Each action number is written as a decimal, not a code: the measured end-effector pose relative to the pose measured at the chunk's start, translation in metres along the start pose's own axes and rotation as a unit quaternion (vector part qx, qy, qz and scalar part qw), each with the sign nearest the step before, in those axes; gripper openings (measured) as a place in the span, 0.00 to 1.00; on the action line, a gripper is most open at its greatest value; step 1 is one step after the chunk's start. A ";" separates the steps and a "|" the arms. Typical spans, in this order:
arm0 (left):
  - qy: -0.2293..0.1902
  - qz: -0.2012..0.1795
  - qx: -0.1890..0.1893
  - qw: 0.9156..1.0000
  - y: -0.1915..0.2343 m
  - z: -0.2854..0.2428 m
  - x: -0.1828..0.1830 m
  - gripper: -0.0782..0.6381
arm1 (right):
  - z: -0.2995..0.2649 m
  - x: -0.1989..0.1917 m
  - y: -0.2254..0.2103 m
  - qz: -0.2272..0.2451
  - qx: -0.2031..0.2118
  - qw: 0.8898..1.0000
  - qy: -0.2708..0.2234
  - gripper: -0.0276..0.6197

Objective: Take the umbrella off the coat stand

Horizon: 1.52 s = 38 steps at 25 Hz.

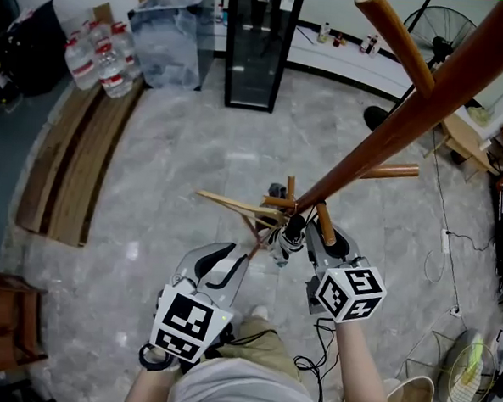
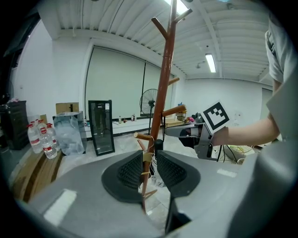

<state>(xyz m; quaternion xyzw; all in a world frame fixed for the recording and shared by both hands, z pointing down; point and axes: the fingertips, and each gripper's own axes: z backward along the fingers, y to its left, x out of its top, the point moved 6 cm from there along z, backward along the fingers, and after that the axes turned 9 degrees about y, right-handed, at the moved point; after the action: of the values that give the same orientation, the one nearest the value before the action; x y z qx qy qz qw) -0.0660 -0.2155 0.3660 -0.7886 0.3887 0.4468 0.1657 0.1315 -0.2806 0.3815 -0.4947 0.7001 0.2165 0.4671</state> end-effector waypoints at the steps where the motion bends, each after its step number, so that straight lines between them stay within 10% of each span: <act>1: 0.001 0.001 0.002 1.000 0.000 0.000 0.000 0.24 | -0.002 0.001 0.000 0.003 0.002 1.000 -0.001 0.14; 13: 0.007 0.010 0.017 1.000 0.006 0.002 -0.004 0.23 | -0.010 0.004 0.009 0.065 -0.001 0.998 -0.002 0.05; 38: -0.002 -0.013 -0.005 1.000 -0.010 0.014 -0.003 0.23 | 0.015 0.007 0.018 0.023 0.003 1.000 -0.004 0.05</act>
<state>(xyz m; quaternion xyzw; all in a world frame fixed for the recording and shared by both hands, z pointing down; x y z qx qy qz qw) -0.0677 -0.1993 0.3599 -0.7934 0.3758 0.4481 0.1688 0.1215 -0.2650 0.3653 -0.4763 0.7100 0.2266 0.4666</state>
